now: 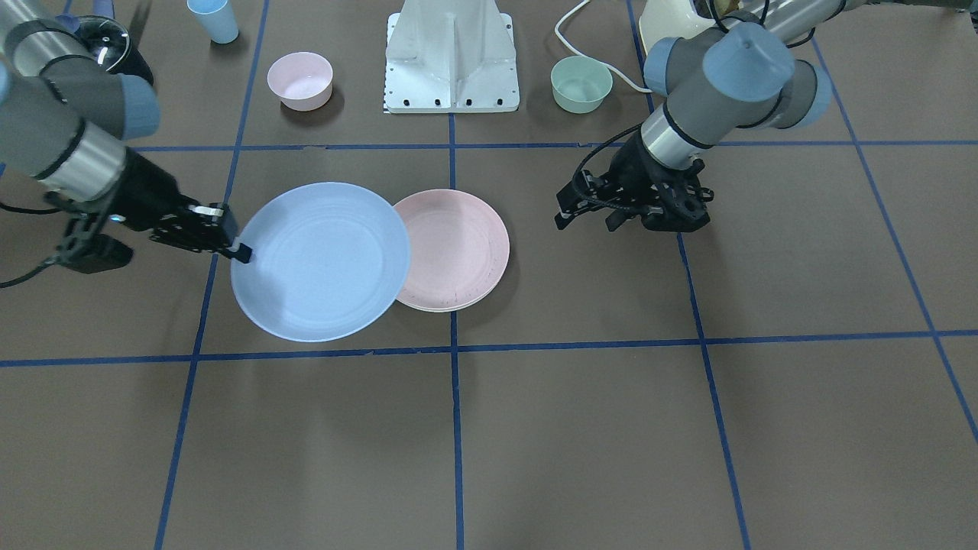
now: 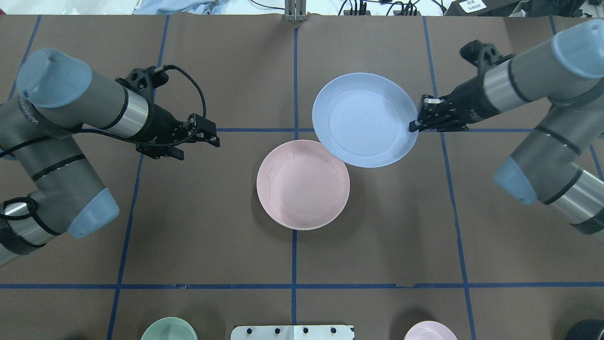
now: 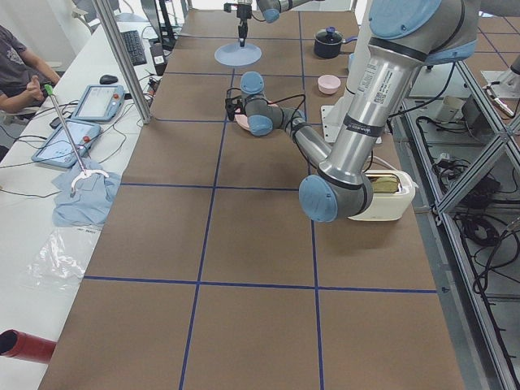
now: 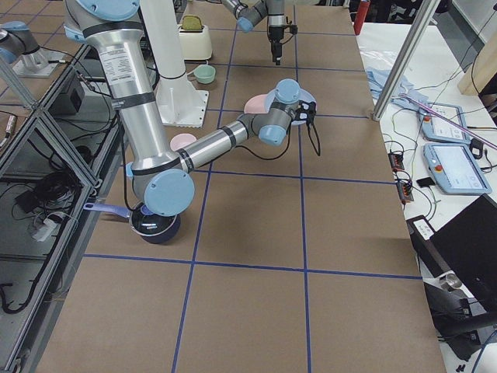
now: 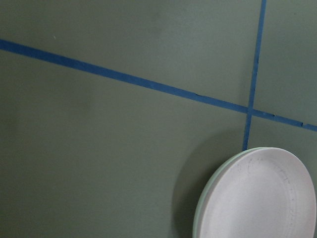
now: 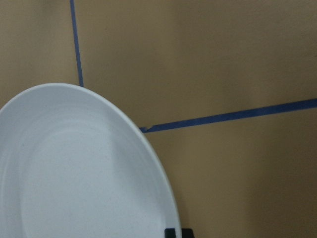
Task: Stack three plates with pink and blue
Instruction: 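Open and withdraw the left gripper while the right carries the blue plate over, then lower the blue plate onto the pink plate with the right gripper and release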
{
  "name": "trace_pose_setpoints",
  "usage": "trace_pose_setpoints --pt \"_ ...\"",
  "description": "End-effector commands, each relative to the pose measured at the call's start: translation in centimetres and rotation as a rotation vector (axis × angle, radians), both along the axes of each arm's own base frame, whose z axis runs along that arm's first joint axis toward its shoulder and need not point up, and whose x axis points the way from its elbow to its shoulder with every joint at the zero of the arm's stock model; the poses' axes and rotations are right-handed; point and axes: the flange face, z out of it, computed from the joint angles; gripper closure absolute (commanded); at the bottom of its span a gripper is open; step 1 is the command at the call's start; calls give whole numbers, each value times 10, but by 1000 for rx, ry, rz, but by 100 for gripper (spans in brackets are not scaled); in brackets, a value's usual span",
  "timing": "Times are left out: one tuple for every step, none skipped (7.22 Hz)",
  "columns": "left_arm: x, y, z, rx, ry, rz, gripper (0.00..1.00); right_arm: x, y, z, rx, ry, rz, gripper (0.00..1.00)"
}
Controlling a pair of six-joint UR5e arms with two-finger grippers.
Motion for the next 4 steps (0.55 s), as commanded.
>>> trace_pose_setpoints --pt "-50 3 38 34 -45 -7 0 -96 41 -29 1 47 -8 100" --pt "-61 2 44 45 -53 -14 0 -124 50 -42 -4 91 -9 100" --pt "-65 5 46 44 -56 -15 0 -138 56 -39 -5 110 -10 100" --pt "-64 5 48 41 -58 -14 0 -142 60 -38 -7 114 -18 100"
